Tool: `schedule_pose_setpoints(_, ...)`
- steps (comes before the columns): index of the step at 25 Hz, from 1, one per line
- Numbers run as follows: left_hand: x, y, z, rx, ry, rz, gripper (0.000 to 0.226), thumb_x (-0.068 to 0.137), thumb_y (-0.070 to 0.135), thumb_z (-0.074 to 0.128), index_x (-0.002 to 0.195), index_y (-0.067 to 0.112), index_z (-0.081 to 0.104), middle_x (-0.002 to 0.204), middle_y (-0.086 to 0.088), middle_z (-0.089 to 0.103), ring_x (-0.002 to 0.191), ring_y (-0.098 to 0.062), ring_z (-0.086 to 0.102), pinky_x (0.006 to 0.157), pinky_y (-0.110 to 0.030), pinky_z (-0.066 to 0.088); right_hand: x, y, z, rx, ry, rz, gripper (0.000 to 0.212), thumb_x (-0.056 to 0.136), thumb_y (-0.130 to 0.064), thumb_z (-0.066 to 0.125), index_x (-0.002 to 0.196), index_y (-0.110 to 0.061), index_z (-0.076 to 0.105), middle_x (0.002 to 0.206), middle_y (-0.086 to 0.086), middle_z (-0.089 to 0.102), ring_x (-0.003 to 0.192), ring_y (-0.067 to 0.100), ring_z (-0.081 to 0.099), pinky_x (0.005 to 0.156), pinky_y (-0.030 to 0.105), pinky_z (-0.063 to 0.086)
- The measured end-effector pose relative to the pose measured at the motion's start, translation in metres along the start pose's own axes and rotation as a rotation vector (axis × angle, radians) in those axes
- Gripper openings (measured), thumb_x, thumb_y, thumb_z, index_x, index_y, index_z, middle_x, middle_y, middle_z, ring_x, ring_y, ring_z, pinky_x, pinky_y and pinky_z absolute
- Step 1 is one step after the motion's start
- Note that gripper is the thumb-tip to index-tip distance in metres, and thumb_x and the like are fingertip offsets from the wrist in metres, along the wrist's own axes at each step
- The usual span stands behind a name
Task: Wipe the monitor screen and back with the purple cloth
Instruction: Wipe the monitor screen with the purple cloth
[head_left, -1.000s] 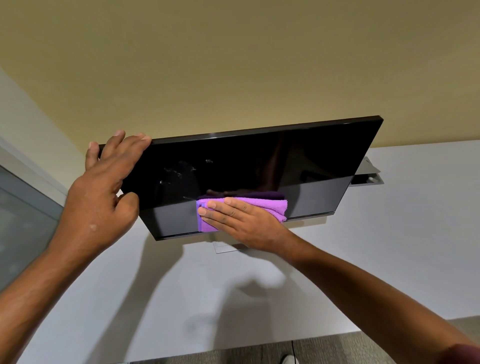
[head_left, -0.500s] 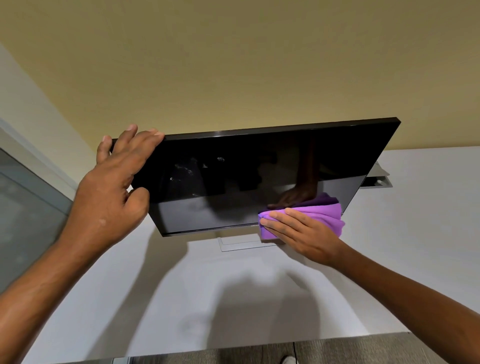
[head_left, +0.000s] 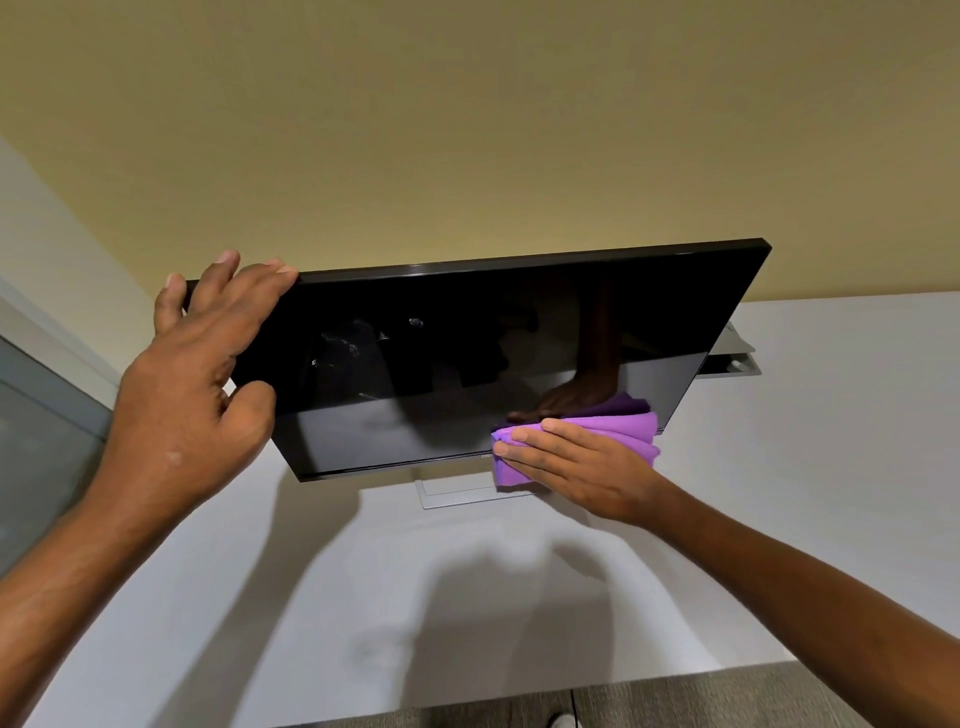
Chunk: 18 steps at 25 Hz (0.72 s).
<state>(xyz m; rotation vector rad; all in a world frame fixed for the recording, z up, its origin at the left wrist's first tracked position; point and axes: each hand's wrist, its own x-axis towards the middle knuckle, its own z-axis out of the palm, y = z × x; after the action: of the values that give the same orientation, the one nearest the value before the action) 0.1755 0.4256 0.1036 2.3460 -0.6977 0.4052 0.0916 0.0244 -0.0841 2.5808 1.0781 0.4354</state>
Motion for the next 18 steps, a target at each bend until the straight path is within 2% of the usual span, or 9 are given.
schedule_pose_setpoints(3, -0.001, 0.003, 0.005, 0.002, 0.037, -0.009, 0.088, 0.072, -0.003, 0.046, 0.157, 0.019, 0.052, 0.165, 0.001, 0.049, 0.164, -0.013, 0.023, 0.136, -0.038, 0.003, 0.029, -0.021, 0.01, 0.049, 0.023, 0.026, 0.06, 0.118, -0.024, 0.038, 0.171, -0.008, 0.013, 0.18, 0.005, 0.007, 0.166, 0.026, 0.008, 0.133, 0.043, 0.021)
schedule_pose_setpoints(7, 0.0, -0.001, 0.006, 0.026, 0.028, -0.009, 0.086, 0.073, 0.0, 0.044, 0.156, 0.018, 0.052, 0.163, 0.002, 0.05, 0.164, -0.013, 0.023, 0.136, -0.044, 0.004, 0.045, -0.038, 0.019, 0.078, 0.033, 0.059, 0.069, 0.116, -0.022, 0.047, 0.171, -0.008, 0.008, 0.18, 0.005, 0.003, 0.166, 0.024, 0.004, 0.133, 0.042, 0.019)
schedule_pose_setpoints(14, 0.002, -0.005, 0.006, 0.053, 0.019, -0.009, 0.086, 0.073, 0.001, 0.044, 0.157, 0.017, 0.051, 0.162, 0.003, 0.051, 0.164, -0.011, 0.022, 0.136, -0.046, 0.004, 0.001, -0.01, 0.008, -0.006, 0.098, 0.076, 0.051, 0.119, -0.019, 0.035, 0.168, -0.006, 0.027, 0.176, 0.007, 0.023, 0.163, 0.028, 0.023, 0.13, 0.043, 0.03)
schedule_pose_setpoints(16, 0.001, -0.005, 0.007, 0.047, 0.022, -0.012, 0.086, 0.073, 0.0, 0.044, 0.157, 0.017, 0.051, 0.162, 0.003, 0.051, 0.164, -0.011, 0.022, 0.136, -0.046, 0.004, -0.024, 0.002, 0.008, -0.055, 0.07, 0.082, 0.048, 0.119, -0.009, 0.025, 0.167, -0.006, 0.03, 0.175, 0.009, 0.025, 0.161, 0.03, 0.027, 0.129, 0.045, 0.027)
schedule_pose_setpoints(18, 0.0, -0.004, 0.007, 0.033, 0.021, -0.017, 0.086, 0.073, 0.0, 0.045, 0.157, 0.017, 0.051, 0.162, 0.003, 0.051, 0.164, -0.011, 0.022, 0.136, -0.045, 0.003, -0.05, 0.013, 0.008, -0.1, 0.012, 0.087, 0.056, 0.113, 0.001, 0.034, 0.168, -0.006, 0.025, 0.177, 0.01, 0.021, 0.161, 0.032, 0.026, 0.13, 0.047, 0.023)
